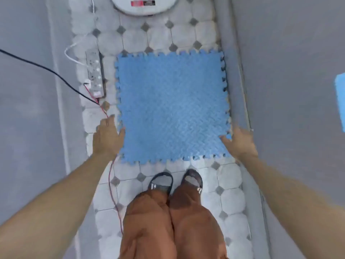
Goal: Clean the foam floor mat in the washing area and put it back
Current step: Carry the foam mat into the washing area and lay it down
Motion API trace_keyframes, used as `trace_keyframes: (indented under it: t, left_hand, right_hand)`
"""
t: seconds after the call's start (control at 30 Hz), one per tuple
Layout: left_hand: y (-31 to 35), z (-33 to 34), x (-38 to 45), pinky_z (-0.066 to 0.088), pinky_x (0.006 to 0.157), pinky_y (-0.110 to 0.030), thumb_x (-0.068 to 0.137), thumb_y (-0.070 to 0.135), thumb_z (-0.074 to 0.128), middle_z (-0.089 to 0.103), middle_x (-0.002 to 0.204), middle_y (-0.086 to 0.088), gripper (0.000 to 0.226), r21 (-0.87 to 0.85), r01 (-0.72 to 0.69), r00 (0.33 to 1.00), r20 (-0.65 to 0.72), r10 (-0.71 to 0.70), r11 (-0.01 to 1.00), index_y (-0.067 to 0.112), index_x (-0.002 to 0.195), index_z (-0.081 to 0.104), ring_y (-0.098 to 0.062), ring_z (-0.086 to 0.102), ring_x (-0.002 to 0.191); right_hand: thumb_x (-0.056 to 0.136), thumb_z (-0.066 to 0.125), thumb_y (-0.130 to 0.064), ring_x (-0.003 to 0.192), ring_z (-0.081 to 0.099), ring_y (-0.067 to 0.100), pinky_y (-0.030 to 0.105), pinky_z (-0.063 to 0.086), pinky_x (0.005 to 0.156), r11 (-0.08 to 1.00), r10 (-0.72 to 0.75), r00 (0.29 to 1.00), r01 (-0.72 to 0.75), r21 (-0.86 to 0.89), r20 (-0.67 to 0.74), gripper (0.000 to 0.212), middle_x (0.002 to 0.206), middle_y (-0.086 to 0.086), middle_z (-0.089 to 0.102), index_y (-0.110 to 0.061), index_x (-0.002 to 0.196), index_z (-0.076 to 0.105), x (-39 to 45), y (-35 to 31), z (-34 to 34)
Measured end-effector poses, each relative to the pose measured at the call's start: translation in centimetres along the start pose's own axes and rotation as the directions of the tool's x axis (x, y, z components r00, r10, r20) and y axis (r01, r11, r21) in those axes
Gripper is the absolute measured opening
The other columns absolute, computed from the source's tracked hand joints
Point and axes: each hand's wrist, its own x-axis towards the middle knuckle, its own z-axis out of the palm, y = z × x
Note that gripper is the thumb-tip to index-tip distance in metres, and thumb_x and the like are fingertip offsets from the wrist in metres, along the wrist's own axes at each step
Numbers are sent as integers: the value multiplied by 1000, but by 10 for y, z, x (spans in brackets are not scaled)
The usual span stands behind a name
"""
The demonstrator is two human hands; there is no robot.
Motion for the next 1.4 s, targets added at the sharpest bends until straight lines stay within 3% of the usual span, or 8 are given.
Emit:
trace_keyframes:
  t: [0.23,0.53,0.7,0.93,1.03,1.17,1.27,1.4]
  left_hand:
    - [-48,171,64,41,92,-57,92,33,55,46,128,-30,54,143,12,992,123,-30,990,1,134,41,-47,42,121]
    - [-63,240,72,35,96,-61,91,55,43,29,139,-27,73,85,374,925,28,-378,923,9,143,22,-52,41,118]
    - [-67,239,69,25,104,-60,81,74,38,31,140,-28,87,-12,522,850,86,-520,853,26,148,12,-51,36,126]
    - [-89,189,80,26,111,-50,62,94,28,39,141,-28,120,-48,647,746,243,-620,761,3,139,38,-42,35,132]
    - [-94,169,82,19,115,-43,60,95,30,28,150,-23,120,-108,665,722,346,-599,739,11,145,34,-37,29,137]
    - [-96,140,66,32,109,-44,39,101,33,41,144,-16,132,-142,658,738,316,-596,740,15,139,44,-37,40,130]
    - [-89,100,45,39,102,-45,56,92,37,51,134,-21,115,-132,615,780,246,-575,777,6,132,50,-39,48,122]
    - [-71,30,14,39,101,-48,73,81,45,50,131,-25,99,-71,565,822,145,-551,822,4,134,45,-42,48,121]
  right_hand:
    - [87,67,-45,136,37,38,42,30,111,995,74,997,-72,67,-29,81,145,25,42,-7,149,31,115,59,137]
    - [78,61,-69,149,13,36,59,21,114,987,138,987,-131,95,-80,96,164,-5,9,-37,153,12,135,92,195]
    - [74,78,-53,142,34,27,41,33,112,941,147,986,-114,318,-80,102,159,-3,28,-28,153,19,143,90,185]
    - [44,64,-88,134,46,28,49,39,110,895,252,968,-242,376,23,128,147,4,44,-32,151,20,142,86,158]
    - [60,77,-70,132,47,27,46,40,109,882,229,972,-234,410,61,114,143,5,47,-27,152,24,129,79,141]
    - [43,76,-80,112,56,19,46,49,101,831,236,970,-234,504,61,122,124,-5,52,-25,145,37,110,71,121]
    - [39,72,-85,116,59,22,47,51,98,835,234,966,-256,488,107,115,133,3,57,-36,138,40,87,75,97]
    - [74,65,-68,120,56,33,47,47,100,930,197,978,-208,304,65,87,134,12,54,-29,146,35,19,48,27]
